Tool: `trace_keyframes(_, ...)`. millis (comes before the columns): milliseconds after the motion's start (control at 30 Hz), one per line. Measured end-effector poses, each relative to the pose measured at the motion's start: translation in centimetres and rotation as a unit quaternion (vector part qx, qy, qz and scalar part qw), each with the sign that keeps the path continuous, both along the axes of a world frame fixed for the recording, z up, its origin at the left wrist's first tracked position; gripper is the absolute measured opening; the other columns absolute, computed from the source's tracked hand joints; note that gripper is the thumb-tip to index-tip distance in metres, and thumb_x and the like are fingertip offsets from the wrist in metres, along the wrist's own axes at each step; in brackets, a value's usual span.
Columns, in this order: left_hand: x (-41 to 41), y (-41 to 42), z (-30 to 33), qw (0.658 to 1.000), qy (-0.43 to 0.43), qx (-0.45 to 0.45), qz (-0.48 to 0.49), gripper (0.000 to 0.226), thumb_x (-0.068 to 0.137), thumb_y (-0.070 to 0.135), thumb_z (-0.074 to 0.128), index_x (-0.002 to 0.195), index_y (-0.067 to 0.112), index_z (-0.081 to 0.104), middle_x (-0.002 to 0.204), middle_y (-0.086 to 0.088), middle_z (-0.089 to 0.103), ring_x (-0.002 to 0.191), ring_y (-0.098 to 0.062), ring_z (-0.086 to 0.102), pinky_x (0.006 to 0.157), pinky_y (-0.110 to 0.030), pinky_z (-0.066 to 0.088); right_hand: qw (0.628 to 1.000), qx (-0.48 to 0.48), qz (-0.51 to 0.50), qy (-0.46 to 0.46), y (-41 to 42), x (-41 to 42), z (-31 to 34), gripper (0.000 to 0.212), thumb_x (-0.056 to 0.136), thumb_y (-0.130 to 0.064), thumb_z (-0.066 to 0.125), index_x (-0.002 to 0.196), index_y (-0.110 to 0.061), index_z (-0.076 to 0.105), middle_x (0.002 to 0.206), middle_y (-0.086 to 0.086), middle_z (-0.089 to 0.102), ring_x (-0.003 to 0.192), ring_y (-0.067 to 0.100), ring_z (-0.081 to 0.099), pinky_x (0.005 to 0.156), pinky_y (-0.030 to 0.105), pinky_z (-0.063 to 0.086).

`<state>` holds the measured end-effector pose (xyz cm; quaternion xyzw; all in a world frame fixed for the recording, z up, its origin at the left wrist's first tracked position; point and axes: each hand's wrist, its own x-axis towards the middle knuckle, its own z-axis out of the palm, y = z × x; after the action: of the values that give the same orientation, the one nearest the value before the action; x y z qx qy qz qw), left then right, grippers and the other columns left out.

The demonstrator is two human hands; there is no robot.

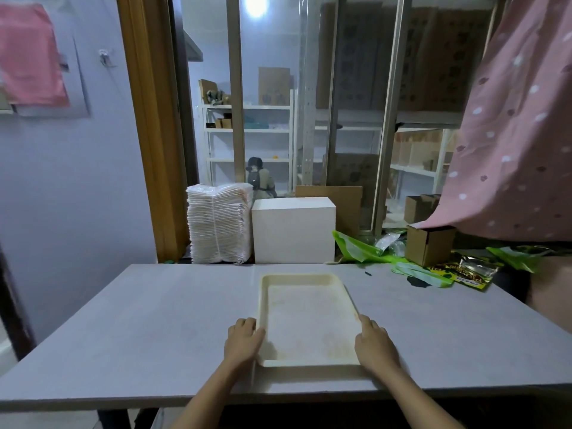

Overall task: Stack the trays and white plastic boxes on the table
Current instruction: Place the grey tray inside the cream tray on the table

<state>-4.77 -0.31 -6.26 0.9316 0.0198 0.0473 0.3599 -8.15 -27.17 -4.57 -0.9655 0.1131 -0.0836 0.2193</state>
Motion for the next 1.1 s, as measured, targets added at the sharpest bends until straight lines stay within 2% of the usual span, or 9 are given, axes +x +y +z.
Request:
trace_keyframes(133,0.1,0.2,0.3,1.000,0.023,-0.015,-0.005,0.010,0.094,0.024,0.041,0.091,0.018,0.049,0.119,-0.010,0.052,0.117,-0.029,0.043,0.091,-0.034,0.037,1.000,0.011,0.002,-0.008,-0.1,-0.2,-0.1,0.054,0.094,-0.011,0.031,0.147,-0.021,0.029,0.144,0.000,0.044,0.127,0.024,0.041,0.096,0.034,0.043)
trace_keyframes(333,-0.4,-0.2,0.4,1.000,0.013,-0.017,0.009,0.014,0.093,0.025,0.039,0.089,0.017,0.051,0.106,-0.005,0.051,0.102,-0.023,0.043,0.079,-0.032,0.035,0.999,0.042,0.004,0.007,0.0,-0.4,0.3,0.055,0.093,-0.011,0.030,0.147,-0.021,0.029,0.145,0.002,0.043,0.129,0.026,0.040,0.098,0.035,0.042)
trace_keyframes(433,-1.0,-0.1,0.2,0.996,-0.012,-0.081,0.028,0.016,0.084,0.025,0.042,0.083,0.016,0.055,0.091,-0.003,0.056,0.092,-0.027,0.053,0.074,-0.037,0.044,0.994,0.110,0.002,0.024,0.0,-0.2,0.7,0.045,0.092,-0.015,0.033,0.136,-0.020,0.036,0.127,0.008,0.055,0.111,0.029,0.053,0.080,0.035,0.045)
trace_keyframes(533,-1.5,-0.4,0.6,0.986,-0.029,-0.161,0.035,0.020,0.087,0.018,0.044,0.105,0.018,0.053,0.104,-0.003,0.057,0.098,-0.028,0.056,0.080,-0.039,0.048,0.982,0.188,0.007,0.029,0.1,0.5,0.9,0.027,0.091,-0.019,0.040,0.119,-0.016,0.040,0.104,0.008,0.061,0.081,0.025,0.059,0.059,0.030,0.041)
trace_keyframes(600,-1.2,-0.4,1.2,0.981,-0.023,-0.189,0.032,0.026,0.091,0.012,0.043,0.115,0.021,0.046,0.111,-0.003,0.053,0.101,-0.029,0.055,0.083,-0.037,0.047,0.983,0.179,0.014,0.029,0.1,0.9,1.1,0.022,0.090,-0.024,0.044,0.111,-0.017,0.040,0.100,0.005,0.062,0.077,0.023,0.059,0.058,0.029,0.040)
trace_keyframes(733,0.9,-0.1,1.8,0.994,-0.013,-0.108,0.020,0.015,0.092,0.015,0.045,0.105,0.021,0.041,0.095,0.002,0.052,0.088,-0.025,0.053,0.066,-0.030,0.040,0.987,0.149,0.024,0.048,-0.2,2.3,1.2,0.029,0.092,-0.038,0.045,0.113,-0.018,0.043,0.103,0.004,0.062,0.089,0.025,0.062,0.068,0.032,0.045)
trace_keyframes(800,1.9,0.1,1.6,0.997,-0.005,-0.076,0.028,0.008,0.093,0.017,0.045,0.100,0.013,0.048,0.087,0.000,0.054,0.080,-0.023,0.052,0.060,-0.029,0.037,0.989,0.130,0.034,0.068,-0.4,3.1,1.0,0.038,0.098,-0.042,0.036,0.123,-0.016,0.045,0.113,0.006,0.063,0.100,0.026,0.061,0.077,0.035,0.048)
trace_keyframes(867,2.6,0.2,1.1,0.997,0.000,-0.064,0.039,0.017,0.093,0.016,0.044,0.093,0.002,0.053,0.079,-0.004,0.055,0.070,-0.021,0.049,0.058,-0.030,0.034,0.990,0.123,0.030,0.062,-0.4,3.8,0.7,0.042,0.102,-0.040,0.027,0.127,-0.014,0.047,0.120,0.008,0.062,0.107,0.026,0.059,0.084,0.036,0.047)
trace_keyframes(1100,2.9,-0.1,0.4,0.997,0.001,-0.037,0.066,0.026,0.098,0.023,0.038,0.075,0.010,0.038,0.071,-0.004,0.050,0.062,-0.019,0.042,0.054,-0.030,0.029,0.993,0.112,0.013,0.029,-0.2,5.2,-0.3,0.036,0.103,-0.035,0.024,0.109,-0.012,0.051,0.099,0.007,0.061,0.094,0.028,0.060,0.078,0.036,0.047)
